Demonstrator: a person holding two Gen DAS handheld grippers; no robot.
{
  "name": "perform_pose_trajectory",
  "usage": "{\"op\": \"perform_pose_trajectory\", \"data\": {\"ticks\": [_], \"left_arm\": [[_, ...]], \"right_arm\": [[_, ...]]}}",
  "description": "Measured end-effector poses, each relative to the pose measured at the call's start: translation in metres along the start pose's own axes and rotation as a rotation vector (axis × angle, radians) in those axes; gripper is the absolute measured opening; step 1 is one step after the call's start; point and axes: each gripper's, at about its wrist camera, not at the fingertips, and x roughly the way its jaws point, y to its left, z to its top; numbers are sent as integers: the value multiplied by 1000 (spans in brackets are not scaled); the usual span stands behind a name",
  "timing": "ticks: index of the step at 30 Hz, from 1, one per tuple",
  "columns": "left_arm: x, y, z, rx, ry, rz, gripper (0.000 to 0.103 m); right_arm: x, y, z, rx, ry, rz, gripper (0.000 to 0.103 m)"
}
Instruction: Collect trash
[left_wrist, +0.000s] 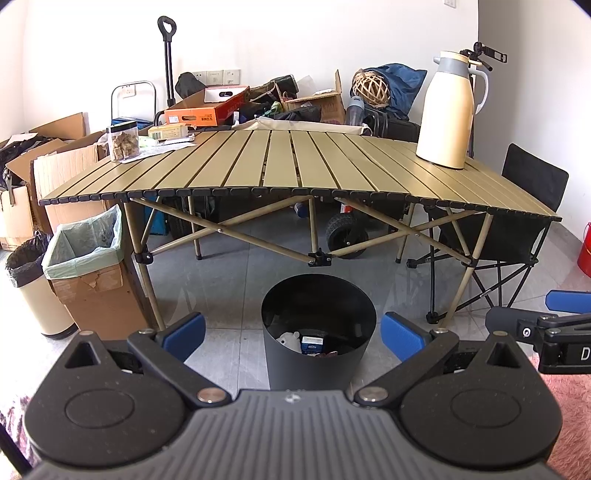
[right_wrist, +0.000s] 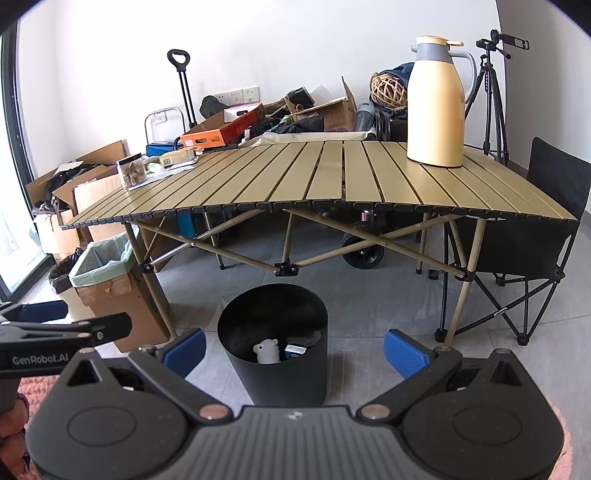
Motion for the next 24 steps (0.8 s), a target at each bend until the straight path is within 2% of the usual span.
{"op": "perform_pose_trajectory", "data": {"ticks": [24], "left_arm": [[-2,-3,0,-2,-14,0,103]], "right_arm": [[-3,1,0,-4,-3,1,103]]}}
